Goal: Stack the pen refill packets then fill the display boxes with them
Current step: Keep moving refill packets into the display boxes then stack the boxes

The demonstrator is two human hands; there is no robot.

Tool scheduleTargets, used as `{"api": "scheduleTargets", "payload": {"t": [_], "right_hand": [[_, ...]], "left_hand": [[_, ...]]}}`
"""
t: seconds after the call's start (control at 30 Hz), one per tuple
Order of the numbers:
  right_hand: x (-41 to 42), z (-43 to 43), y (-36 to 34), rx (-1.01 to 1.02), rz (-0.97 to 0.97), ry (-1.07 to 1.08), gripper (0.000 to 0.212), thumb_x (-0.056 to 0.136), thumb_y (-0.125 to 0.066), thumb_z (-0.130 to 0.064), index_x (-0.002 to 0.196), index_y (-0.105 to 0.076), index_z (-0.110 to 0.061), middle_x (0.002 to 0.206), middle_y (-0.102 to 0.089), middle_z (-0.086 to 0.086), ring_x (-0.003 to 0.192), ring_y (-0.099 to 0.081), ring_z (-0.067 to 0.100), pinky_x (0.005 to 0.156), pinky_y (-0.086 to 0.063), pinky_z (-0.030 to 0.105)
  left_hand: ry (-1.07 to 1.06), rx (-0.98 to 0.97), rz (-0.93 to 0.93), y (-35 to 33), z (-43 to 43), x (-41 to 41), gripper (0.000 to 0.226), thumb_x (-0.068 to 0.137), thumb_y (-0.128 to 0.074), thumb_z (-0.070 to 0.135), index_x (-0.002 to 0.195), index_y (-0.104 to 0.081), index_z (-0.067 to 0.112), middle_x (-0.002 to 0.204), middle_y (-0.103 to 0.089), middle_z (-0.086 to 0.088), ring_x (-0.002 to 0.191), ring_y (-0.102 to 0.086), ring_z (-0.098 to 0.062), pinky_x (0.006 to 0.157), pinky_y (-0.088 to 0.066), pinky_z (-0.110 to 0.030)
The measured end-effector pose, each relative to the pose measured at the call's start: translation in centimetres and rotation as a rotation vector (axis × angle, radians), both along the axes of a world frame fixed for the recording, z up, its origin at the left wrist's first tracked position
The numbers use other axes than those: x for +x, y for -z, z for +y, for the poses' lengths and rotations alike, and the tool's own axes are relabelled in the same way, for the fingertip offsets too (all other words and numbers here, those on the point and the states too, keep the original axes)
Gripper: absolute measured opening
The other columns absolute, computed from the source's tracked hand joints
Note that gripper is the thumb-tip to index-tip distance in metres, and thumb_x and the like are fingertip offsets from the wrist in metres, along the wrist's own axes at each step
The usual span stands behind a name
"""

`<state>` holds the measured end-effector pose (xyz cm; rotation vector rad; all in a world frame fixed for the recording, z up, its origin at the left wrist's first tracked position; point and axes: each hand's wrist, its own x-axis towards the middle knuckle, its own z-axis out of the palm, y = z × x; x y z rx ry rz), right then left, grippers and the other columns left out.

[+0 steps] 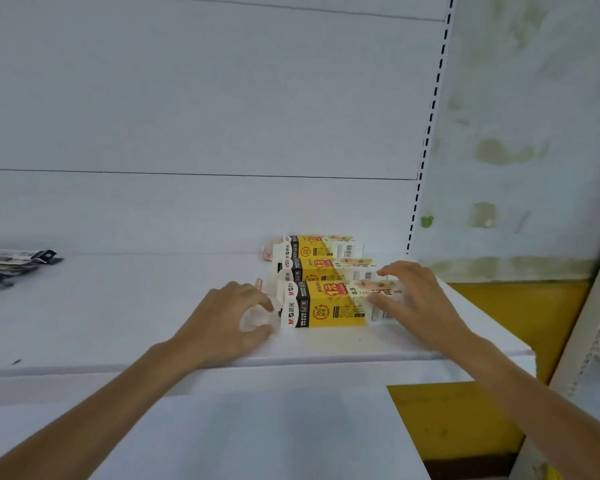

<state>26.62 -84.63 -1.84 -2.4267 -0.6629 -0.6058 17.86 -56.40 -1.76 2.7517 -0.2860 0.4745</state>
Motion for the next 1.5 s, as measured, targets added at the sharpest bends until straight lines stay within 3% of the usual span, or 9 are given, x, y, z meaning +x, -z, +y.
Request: {"api": "scheduleTargets", "payload": {"t": [0.17, 0.27, 0.43, 0.57, 0.73, 0.83, 1.0, 1.23, 1.5], "right_hand": [[-0.6, 0.8, 1.8, 0.064, 0.046, -0.028, 0.049, 0.078, -0.07, -0.038, 0.121, -0.051, -0.023, 0.126, -0.045, -0.003, 0.115, -0.031, 0.011, 0.092, -0.022, 0.02], [-0.8, 0.6, 1.7, 0.098, 0.068, -0.06, 0.048, 0.078, -0.071, -0.035, 0.12, -0.051, -0.025, 0.123, -0.044, -0.005, 0.111, -0.026, 0.006, 0.089, -0.02, 0.017], [-0.6, 1.1, 0.7, 0.012, 0.096, -0.027, 0.046, 0.079, -0.071, -0.03, 0.118, -0.052, -0.017, 0.127, -0.043, 0.002, 0.121, -0.035, 0.019, 0.09, -0.025, 0.02], [-2.3, 3.8, -0.7, -0.055, -0.101, -0.007, 0.05, 0.078, -0.071, -0.023, 0.122, -0.051, -0.008, 0.135, -0.042, 0.009, 0.125, -0.035, 0.026, 0.102, -0.033, 0.039], [-7.1, 15.1, -3.8, 0.06, -0.231, -0.338, 0.041, 0.084, -0.058, -0.005, 0.125, -0.052, -0.009, 0.133, -0.05, 0.004, 0.124, -0.04, 0.024, 0.099, -0.026, 0.022], [-11.2, 24.9, -6.0, 0.072, -0.254, -0.533, 0.045, 0.088, -0.053, -0.004, 0.132, -0.048, -0.014, 0.136, -0.05, -0.001, 0.125, -0.041, 0.019, 0.096, -0.024, 0.017], [-18.8, 40.6, -6.8, 0.083, -0.225, -0.778, 0.049, 0.09, -0.053, -0.013, 0.137, -0.042, -0.021, 0.14, -0.046, -0.007, 0.128, -0.039, 0.014, 0.104, -0.026, 0.024], [-23.7, 56.2, -2.5, -0.001, -0.032, -0.832, 0.052, 0.09, -0.056, -0.02, 0.139, -0.039, -0.019, 0.144, -0.042, -0.001, 0.133, -0.035, 0.017, 0.109, -0.024, 0.029], [-24.0, 64.3, -3.4, 0.002, -0.033, -0.752, 0.052, 0.089, -0.052, -0.011, 0.139, -0.042, -0.017, 0.143, -0.044, -0.001, 0.13, -0.04, 0.017, 0.108, -0.029, 0.03]], "left_hand": [[0.077, 0.019, 0.091, -0.1, -2.1, -0.9, 0.051, 0.074, -0.038, 0.04, 0.117, -0.06, 0.026, 0.115, -0.059, 0.014, 0.113, -0.046, -0.007, 0.087, -0.036, -0.02], [0.071, -0.152, 0.164, -0.2, -1.9, -1.6, 0.036, 0.088, -0.049, 0.01, 0.119, -0.061, 0.024, 0.101, -0.05, 0.032, 0.095, -0.048, 0.018, 0.075, -0.033, 0.0], [-0.108, -0.131, -0.003, 0.4, 0.1, -3.0, 0.05, 0.076, -0.044, 0.034, 0.122, -0.059, 0.021, 0.13, -0.054, 0.006, 0.123, -0.043, -0.012, 0.1, -0.03, -0.023], [-0.288, -0.149, -0.138, 0.6, 2.7, -6.0, 0.027, 0.087, -0.056, 0.017, 0.111, -0.065, 0.022, 0.122, -0.059, 0.003, 0.115, -0.05, -0.017, 0.099, -0.036, -0.031], [-0.367, -0.222, -0.047, -0.2, 9.1, -12.7, 0.028, 0.088, -0.058, 0.016, 0.114, -0.062, 0.025, 0.119, -0.057, 0.005, 0.102, -0.053, -0.008, 0.084, -0.038, -0.02], [-0.466, -0.146, -0.097, -1.1, 14.7, -18.7, 0.031, 0.087, -0.059, 0.017, 0.117, -0.06, 0.026, 0.122, -0.056, 0.006, 0.111, -0.051, -0.011, 0.094, -0.038, -0.023], [-0.727, -0.104, -0.153, -2.6, 24.7, -29.1, 0.039, 0.088, -0.058, 0.017, 0.128, -0.054, 0.02, 0.128, -0.055, 0.0, 0.114, -0.052, -0.017, 0.096, -0.037, -0.024], [-0.847, 0.042, -0.016, -2.0, 37.9, -35.5, 0.05, 0.091, -0.054, 0.025, 0.139, -0.041, 0.021, 0.144, -0.041, 0.001, 0.131, -0.038, -0.017, 0.11, -0.031, -0.038], [-0.759, -0.036, -0.002, -1.9, 46.7, -32.7, 0.046, 0.091, -0.054, 0.025, 0.136, -0.043, 0.024, 0.139, -0.044, 0.002, 0.125, -0.043, -0.018, 0.106, -0.035, -0.037]]}}
